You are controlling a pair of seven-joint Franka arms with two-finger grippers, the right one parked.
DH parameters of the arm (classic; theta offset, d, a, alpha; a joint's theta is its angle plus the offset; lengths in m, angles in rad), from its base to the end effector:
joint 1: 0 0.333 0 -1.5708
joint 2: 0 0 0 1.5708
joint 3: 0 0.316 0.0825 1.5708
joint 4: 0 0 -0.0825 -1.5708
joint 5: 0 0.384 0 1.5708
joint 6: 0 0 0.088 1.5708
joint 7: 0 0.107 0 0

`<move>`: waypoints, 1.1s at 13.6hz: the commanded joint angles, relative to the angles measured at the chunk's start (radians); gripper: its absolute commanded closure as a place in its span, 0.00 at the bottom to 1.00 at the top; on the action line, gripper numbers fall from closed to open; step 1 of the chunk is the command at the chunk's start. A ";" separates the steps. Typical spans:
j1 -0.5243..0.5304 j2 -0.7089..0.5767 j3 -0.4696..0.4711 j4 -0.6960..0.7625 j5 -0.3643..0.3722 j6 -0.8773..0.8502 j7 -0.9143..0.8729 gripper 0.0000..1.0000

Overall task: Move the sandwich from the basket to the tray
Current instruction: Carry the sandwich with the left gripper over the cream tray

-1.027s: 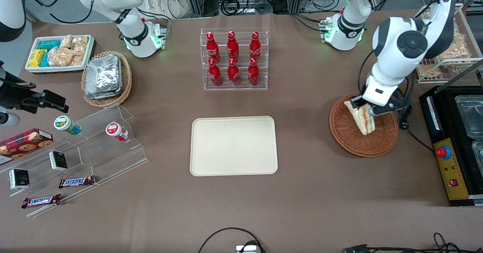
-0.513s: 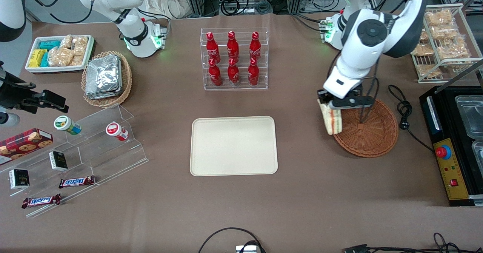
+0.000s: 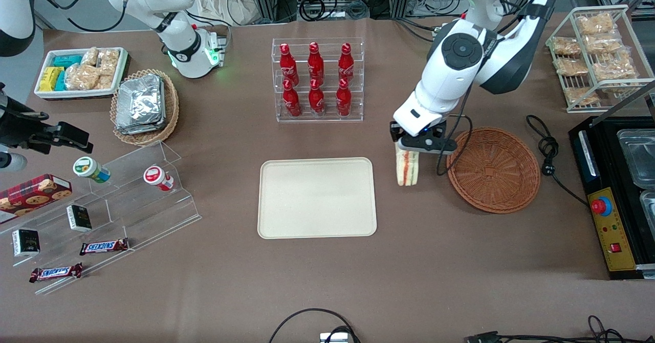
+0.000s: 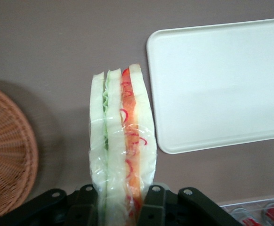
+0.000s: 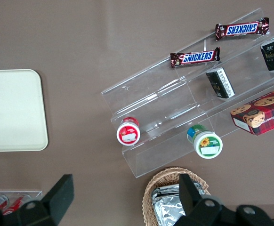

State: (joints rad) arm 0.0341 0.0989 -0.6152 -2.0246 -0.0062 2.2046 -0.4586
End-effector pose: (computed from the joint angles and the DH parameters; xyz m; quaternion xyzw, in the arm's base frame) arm 0.4867 -0.3124 0.4187 0.9967 -0.0568 0.0276 0.0515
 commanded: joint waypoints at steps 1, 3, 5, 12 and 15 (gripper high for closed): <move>-0.045 0.129 -0.008 0.133 0.032 -0.019 -0.003 0.73; -0.083 0.207 -0.008 0.197 0.083 -0.019 -0.023 0.73; -0.124 0.283 -0.006 0.242 0.171 -0.017 -0.099 0.72; -0.194 0.544 -0.006 0.417 0.377 -0.014 -0.304 0.73; -0.218 0.596 -0.001 0.454 0.380 -0.011 -0.316 0.73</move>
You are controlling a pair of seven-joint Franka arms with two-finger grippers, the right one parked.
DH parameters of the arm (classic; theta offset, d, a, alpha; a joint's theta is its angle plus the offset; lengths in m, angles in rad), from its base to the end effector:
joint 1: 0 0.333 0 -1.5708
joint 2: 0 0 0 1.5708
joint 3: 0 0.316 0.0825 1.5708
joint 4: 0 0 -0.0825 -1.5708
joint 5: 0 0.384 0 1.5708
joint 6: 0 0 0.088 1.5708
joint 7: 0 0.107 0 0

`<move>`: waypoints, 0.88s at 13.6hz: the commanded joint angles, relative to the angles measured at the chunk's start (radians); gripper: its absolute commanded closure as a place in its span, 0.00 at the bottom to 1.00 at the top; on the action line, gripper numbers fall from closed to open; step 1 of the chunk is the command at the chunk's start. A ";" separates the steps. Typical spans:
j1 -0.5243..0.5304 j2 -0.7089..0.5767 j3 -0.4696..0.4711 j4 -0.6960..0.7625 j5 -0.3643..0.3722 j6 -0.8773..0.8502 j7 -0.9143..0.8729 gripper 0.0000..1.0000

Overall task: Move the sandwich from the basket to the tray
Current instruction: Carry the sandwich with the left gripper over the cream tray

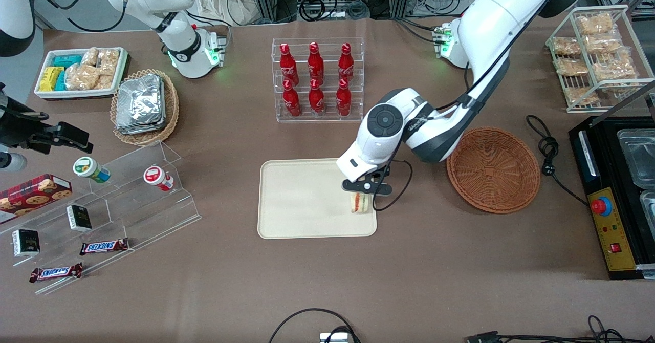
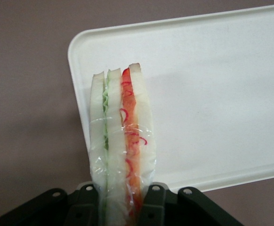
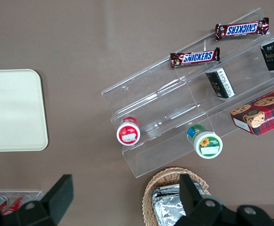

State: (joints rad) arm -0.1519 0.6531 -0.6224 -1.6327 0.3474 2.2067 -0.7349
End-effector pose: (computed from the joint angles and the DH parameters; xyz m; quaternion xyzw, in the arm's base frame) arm 0.5390 -0.4287 0.2969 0.9967 -0.0658 -0.0051 0.0477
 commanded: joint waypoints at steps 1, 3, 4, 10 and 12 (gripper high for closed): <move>-0.041 0.054 0.006 0.068 0.027 -0.012 -0.043 0.73; -0.054 0.068 0.009 0.070 0.048 0.008 -0.046 0.73; -0.055 0.082 0.009 0.070 0.053 0.016 -0.058 0.73; -0.057 0.145 0.009 0.070 0.159 0.019 -0.112 0.72; -0.057 0.149 0.009 0.068 0.162 0.019 -0.112 0.69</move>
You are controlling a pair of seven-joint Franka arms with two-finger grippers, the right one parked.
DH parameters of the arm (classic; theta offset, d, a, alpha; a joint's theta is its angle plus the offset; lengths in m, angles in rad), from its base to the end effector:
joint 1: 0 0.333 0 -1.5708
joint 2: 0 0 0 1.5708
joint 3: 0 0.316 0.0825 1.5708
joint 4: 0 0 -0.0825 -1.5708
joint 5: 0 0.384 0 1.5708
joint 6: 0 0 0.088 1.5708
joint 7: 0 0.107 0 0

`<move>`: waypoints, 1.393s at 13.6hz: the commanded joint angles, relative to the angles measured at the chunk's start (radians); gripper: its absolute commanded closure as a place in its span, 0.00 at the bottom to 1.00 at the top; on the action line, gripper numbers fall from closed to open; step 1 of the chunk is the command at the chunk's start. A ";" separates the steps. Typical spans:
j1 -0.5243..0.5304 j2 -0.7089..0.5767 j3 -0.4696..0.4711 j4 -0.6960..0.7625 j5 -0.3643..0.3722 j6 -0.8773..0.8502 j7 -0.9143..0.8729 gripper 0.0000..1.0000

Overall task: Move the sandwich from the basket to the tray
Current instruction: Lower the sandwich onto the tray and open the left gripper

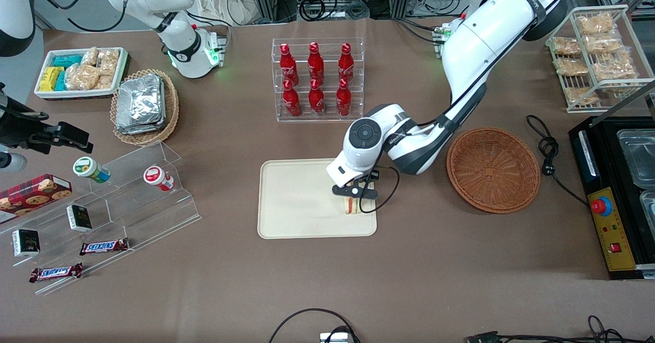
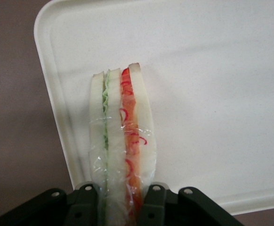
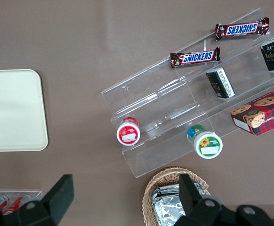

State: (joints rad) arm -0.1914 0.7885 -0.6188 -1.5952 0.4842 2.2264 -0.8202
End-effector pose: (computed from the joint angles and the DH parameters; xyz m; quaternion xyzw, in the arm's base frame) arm 0.5308 -0.4469 0.2313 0.9971 -0.0724 -0.0110 0.0204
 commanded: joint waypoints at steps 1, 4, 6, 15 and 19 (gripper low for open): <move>-0.017 0.017 0.005 0.031 0.025 -0.001 -0.027 0.62; -0.023 0.018 0.005 0.032 0.025 -0.001 -0.027 0.13; -0.025 0.017 0.005 0.032 0.024 -0.001 -0.027 0.00; -0.011 -0.047 0.002 0.171 0.011 -0.132 -0.161 0.00; 0.009 -0.100 0.004 0.256 0.016 -0.275 -0.209 0.00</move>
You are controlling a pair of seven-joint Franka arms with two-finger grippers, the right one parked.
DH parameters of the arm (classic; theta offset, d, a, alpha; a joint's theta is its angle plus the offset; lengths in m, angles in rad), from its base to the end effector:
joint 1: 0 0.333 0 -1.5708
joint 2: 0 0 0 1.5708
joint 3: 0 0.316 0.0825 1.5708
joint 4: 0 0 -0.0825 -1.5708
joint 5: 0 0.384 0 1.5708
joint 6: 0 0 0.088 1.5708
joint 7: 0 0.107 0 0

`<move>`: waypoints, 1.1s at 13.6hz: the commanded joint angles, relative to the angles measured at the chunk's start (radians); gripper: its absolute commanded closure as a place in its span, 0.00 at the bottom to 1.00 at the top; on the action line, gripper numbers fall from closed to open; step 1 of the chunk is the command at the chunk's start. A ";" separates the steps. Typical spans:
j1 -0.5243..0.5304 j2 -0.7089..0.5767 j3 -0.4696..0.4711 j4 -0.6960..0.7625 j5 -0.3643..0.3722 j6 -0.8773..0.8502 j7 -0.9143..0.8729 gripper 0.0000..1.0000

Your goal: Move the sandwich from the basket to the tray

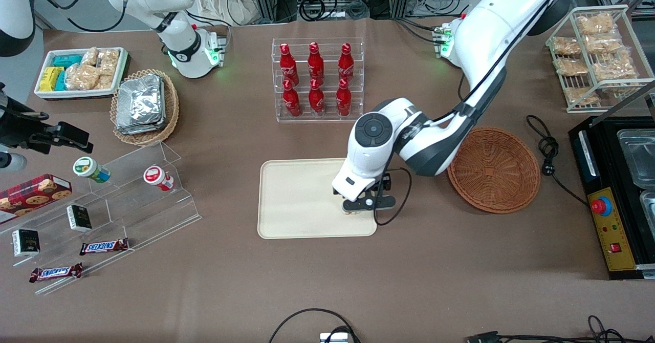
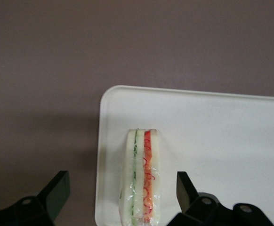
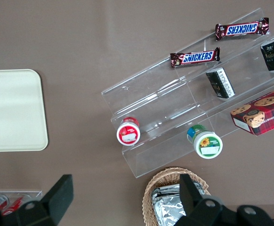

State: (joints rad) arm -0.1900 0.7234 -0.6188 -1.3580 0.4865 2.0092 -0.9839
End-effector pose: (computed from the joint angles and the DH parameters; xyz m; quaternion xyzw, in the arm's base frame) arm 0.5916 -0.4296 0.3523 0.9975 0.0568 0.0406 0.0071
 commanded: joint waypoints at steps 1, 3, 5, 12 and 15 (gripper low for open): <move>0.029 -0.062 0.004 0.017 0.015 -0.064 -0.058 0.00; 0.066 -0.107 0.004 0.017 0.012 -0.111 -0.061 0.00; 0.125 -0.145 0.002 0.016 0.003 -0.139 -0.052 0.00; 0.259 -0.246 -0.004 0.013 -0.061 -0.233 0.002 0.00; 0.293 -0.260 0.001 0.005 -0.075 -0.253 0.040 0.00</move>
State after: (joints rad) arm 0.0686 0.4930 -0.6143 -1.3266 0.4328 1.7717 -0.9689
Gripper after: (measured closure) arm 0.000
